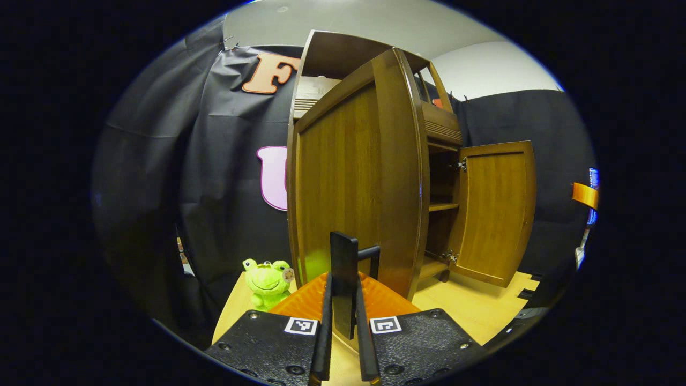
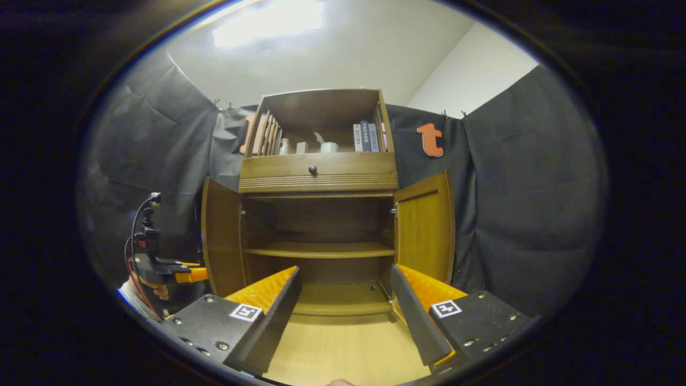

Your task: Open the right door of the double-door shoe cabinet with the right hand, and open the left door with the left hand.

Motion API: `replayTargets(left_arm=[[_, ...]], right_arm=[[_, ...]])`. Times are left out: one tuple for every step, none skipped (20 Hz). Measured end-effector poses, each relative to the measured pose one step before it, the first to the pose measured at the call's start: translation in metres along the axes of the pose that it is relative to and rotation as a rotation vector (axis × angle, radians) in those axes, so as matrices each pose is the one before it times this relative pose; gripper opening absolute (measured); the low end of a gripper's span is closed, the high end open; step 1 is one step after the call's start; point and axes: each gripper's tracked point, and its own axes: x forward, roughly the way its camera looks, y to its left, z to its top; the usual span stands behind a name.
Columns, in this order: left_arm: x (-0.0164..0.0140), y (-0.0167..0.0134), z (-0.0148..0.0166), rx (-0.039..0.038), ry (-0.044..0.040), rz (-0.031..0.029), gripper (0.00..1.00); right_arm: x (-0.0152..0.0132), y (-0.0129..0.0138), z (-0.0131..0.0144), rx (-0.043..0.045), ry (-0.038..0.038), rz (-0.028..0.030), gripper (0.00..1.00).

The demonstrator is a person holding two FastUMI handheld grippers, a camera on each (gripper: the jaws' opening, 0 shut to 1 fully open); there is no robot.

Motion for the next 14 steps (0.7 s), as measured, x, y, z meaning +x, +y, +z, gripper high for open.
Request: replayTargets(left_arm=[[-0.00119, 0.00486, 0.00207, -0.00825, -0.01313, 0.0018, 0.22], [-0.00043, 0.00648, 0.00308, 0.00077, -0.01159, 0.003, 0.22], [-0.001, 0.00781, -0.00132, 0.00537, -0.00688, 0.01085, 0.22], [-0.00046, 0.0106, 0.00261, 0.0074, -0.01262, 0.01767, 0.22], [0.00042, 0.00959, 0.00197, 0.0064, -0.0097, 0.01297, 0.18], [-0.00011, 0.00987, 0.00272, 0.00594, -0.01177, 0.01181, 0.14], [-0.00059, 0.00502, 0.00292, -0.00293, -0.01815, -0.00805, 0.16], [-0.00049, 0.00216, 0.00109, -0.01441, -0.0111, -0.01605, 0.16], [-0.00065, 0.00293, -0.00043, -0.00675, -0.00681, -0.01048, 0.21], [-0.00141, 0.00447, 0.00096, 0.00309, -0.00561, -0.0051, 0.16], [-0.00045, 0.00314, -0.00052, -0.00191, -0.00157, -0.0057, 0.16], [-0.00059, 0.00144, 0.00036, -0.00192, 0.00009, -0.00699, 0.16], [0.00027, 0.00166, 0.0005, -0.0028, -0.00004, -0.00435, 0.16], [0.0003, 0.00149, 0.00056, 0.00433, 0.00139, -0.00131, 0.16]], right_arm=[[0.00263, 0.00237, -0.00049, 0.00236, 0.00063, 0.00076, 0.99], [0.00193, 0.00303, -0.00034, -0.00148, 0.00084, 0.00371, 0.99], [0.00095, 0.00316, -0.0018, -0.00382, 0.00105, 0.00294, 0.99], [0.00195, 0.00271, 0.0002, -0.00047, -0.0021, -0.00067, 0.99], [0.00165, 0.00244, 0.00043, 0.00221, -0.00356, 0.00138, 0.99], [0.00112, 0.00162, -0.00005, 0.0036, -0.00108, 0.00351, 0.99], [0.00321, 0.00308, -0.0025, 0.00171, 0.00306, 0.00368, 0.99], [0.00225, 0.00204, -0.00151, 0.00026, 0.00354, 0.00076, 0.99], [0.0018, 0.00149, -0.0024, -0.00035, 0.00429, -0.00025, 0.99], [0.00108, 0.00215, -0.0016, -0.00305, 0.00519, 0.0024, 0.99], [0.0015, 0.0026, -0.00062, -0.00319, 0.00333, 0.00048, 0.99], [0.00016, 0.00235, -0.00075, -0.00222, 0.00245, 0.00067, 0.99], [0.00062, 0.00233, -0.00016, -0.00293, 0.0011, 0.00289, 0.99], [0.00075, 0.00146, -0.00011, -0.00248, 0.00005, 0.00029, 0.99]])
